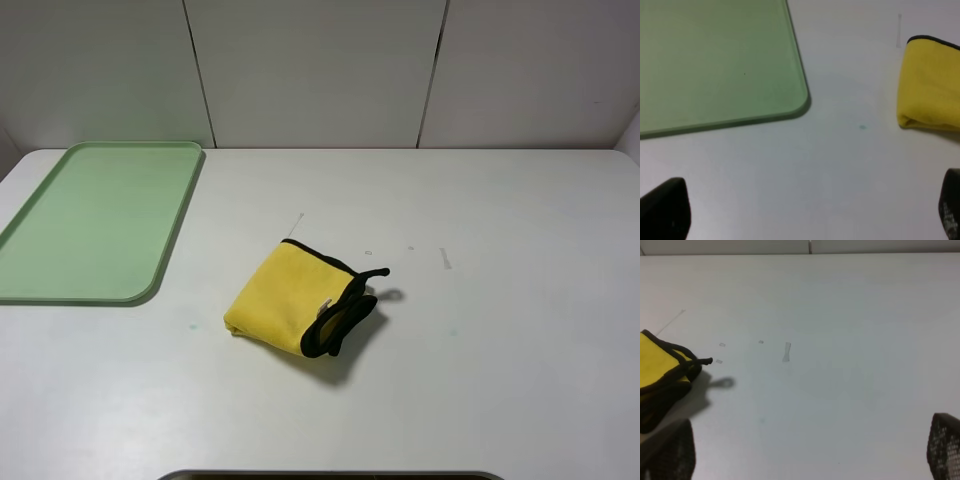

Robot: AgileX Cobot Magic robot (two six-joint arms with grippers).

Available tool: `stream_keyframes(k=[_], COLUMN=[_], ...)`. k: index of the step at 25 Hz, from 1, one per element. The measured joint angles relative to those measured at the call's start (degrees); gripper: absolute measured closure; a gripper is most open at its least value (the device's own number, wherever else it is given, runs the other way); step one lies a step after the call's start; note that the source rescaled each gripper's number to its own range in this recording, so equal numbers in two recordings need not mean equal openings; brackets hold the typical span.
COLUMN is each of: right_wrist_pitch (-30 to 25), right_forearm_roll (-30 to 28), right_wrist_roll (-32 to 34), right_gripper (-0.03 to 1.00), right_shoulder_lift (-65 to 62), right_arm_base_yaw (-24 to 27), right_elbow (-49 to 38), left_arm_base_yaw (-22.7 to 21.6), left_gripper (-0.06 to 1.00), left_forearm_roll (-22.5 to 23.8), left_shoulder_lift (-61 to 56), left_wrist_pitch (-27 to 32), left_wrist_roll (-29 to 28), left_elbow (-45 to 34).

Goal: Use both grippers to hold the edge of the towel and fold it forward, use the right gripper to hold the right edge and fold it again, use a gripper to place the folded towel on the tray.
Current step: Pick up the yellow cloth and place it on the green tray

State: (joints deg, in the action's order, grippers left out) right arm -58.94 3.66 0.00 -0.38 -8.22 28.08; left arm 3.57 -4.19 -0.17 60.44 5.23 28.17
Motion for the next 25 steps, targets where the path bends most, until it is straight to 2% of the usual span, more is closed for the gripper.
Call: stream_keyframes(k=[10, 15, 20, 25], right_wrist_pitch=[0.0, 0.0, 0.0, 0.0], right_forearm_roll=[0.0, 0.0, 0.0, 0.0], right_wrist_roll=[0.0, 0.0, 0.0, 0.0], right_gripper=[-0.03, -0.03, -0.03, -0.03], right_shoulder_lift=[0.0, 0.0, 0.0, 0.0], right_arm_base_yaw=[0.0, 0.0, 0.0, 0.0], right_elbow=[0.0, 0.0, 0.0, 0.0], left_arm_base_yaw=[0.0, 0.0, 0.0, 0.0], left_gripper=[-0.05, -0.05, -0.05, -0.05], left_forearm_roll=[-0.7, -1.2, -6.2, -12.9], left_shoulder_lift=[0.0, 0.0, 5.9, 17.5], left_wrist_pitch=[0.0, -0.5, -2.7, -10.5], left_wrist_roll=[-0.2, -4.7, -6.5, -5.9], left_elbow=[0.0, 0.0, 0.1, 0.1])
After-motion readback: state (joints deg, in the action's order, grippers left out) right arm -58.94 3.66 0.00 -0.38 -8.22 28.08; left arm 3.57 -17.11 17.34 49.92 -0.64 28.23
